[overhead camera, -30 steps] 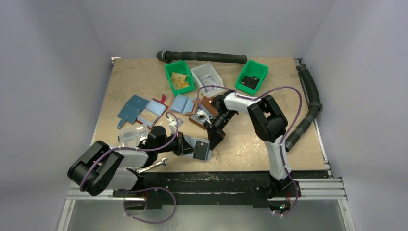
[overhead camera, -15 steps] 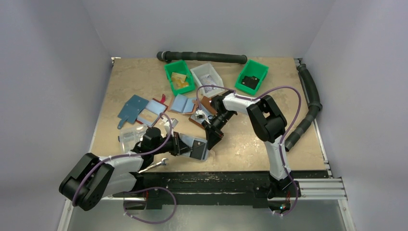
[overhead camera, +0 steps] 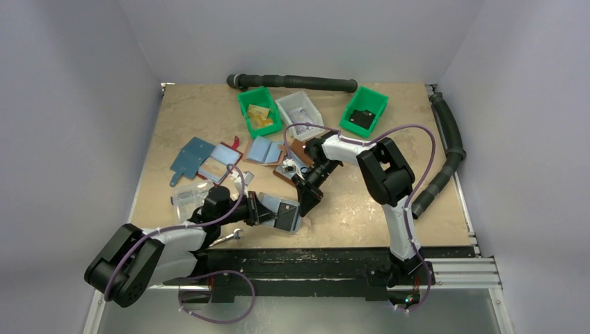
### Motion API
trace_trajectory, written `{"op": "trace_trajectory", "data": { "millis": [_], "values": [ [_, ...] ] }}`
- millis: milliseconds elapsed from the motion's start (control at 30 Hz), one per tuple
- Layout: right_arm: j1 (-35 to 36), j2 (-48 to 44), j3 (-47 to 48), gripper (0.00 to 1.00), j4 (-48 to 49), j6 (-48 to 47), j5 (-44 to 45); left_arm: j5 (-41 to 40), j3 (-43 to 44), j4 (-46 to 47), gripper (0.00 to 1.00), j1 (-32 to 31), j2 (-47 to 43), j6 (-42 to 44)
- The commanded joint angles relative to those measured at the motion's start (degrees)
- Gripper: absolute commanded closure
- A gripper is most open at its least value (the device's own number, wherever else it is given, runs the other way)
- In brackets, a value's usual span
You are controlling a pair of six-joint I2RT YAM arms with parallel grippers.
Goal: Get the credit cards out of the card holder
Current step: Remove the credit card from the card holder.
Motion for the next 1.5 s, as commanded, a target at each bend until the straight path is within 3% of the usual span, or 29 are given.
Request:
{"op": "trace_trajectory", "data": {
  "millis": [0,267,733,1200,1467],
  "values": [
    [-0.3,-0.4,0.7,1.00,-1.7,-1.9,2.5,0.7,-1.6,5.7,1.00,2.2,-0.3,-5.2],
    [-0.4,-0.5,0.8,1.00,-1.8,-2.0,2.5,3.4,-1.3,7.2,1.00,3.4,0.6,-8.6],
    [-0.3,-0.3,0.9,1.00,-1.9,-2.0,2.4,2.5,2.1,-4.1,1.00,3.4,-5.4,-2.0],
    [-0.4,0.1,0.9,1.00,-1.9,-2.0,2.5,-5.3,6.1,-17.4,1.00,1.9,-12.5,4.5],
    [-0.4,0.0,0.9,1.00,-2.1,-2.1,2.5,-4.8,7.0,-18.7,1.00,1.9,-11.3,4.2]
  ]
}}
